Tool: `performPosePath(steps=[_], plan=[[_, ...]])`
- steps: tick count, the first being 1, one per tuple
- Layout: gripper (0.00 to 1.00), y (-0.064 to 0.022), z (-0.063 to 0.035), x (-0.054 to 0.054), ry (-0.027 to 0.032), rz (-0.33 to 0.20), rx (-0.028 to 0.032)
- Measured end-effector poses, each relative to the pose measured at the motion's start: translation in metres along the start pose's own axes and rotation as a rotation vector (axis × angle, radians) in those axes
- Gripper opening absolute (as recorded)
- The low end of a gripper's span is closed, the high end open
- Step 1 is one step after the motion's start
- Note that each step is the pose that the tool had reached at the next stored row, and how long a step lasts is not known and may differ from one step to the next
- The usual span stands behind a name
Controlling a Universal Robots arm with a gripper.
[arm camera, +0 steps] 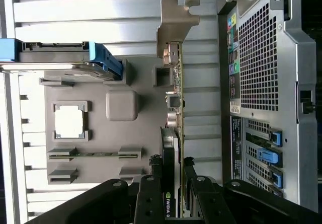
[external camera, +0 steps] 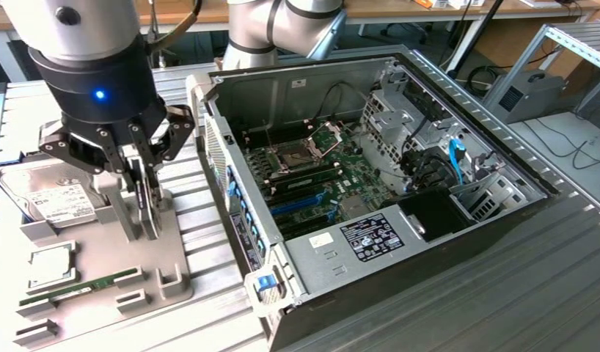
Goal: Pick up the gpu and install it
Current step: 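Pick up the gpu and move the gpu toward the slot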
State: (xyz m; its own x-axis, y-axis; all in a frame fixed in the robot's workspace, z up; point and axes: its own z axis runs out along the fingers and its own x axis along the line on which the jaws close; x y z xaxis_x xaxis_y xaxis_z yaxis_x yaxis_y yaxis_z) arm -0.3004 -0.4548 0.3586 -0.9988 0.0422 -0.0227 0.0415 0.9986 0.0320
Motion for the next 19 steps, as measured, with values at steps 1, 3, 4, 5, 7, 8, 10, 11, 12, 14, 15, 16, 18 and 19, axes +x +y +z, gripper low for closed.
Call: performPosePath(steps=[1, 3, 4, 5, 7, 8, 10, 11, 12, 14, 15, 16, 18, 19], plan=[[0.27, 0.0002, -0.0021, 0.0, -0.0001, 0.0, 0.0001], [0.27, 0.0006, -0.0061, 0.0, -0.0002, 0.0, 0.0003], [0.27, 0.0008, -0.0086, 0.0, -0.0003, 0.0, 0.0005], [0.27, 0.001, -0.0102, 0.0, -0.0004, 0.0, 0.0006], [0.27, 0.0015, -0.0143, 0.0, -0.0006, 0.0, 0.0008], [0.27, 0.0017, -0.0167, 0.0, -0.0006, 0.0, 0.001], [0.27, 0.0024, -0.0227, 0.0, -0.0008, 0.0, 0.0013], [0.27, 0.0027, -0.025, 0.0, -0.0008, 0.0, 0.0016], [0.27, 0.0029, -0.0269, -0.001, -0.001, 0.0, 0.0017], [0.27, 0.0032, -0.0306, -0.001, -0.001, 0.0, 0.0018], [0.27, 0.0033, -0.0326, -0.001, -0.001, 0.0, 0.0018], [0.27, 0.0035, -0.0346, -0.001, -0.001, 0.0, 0.0019], [0.27, 0.0039, -0.0386, -0.001, -0.0011, 0.0, 0.0021], [0.27, 0.0042, -0.0408, -0.001, -0.0012, 0.0, 0.0021]])
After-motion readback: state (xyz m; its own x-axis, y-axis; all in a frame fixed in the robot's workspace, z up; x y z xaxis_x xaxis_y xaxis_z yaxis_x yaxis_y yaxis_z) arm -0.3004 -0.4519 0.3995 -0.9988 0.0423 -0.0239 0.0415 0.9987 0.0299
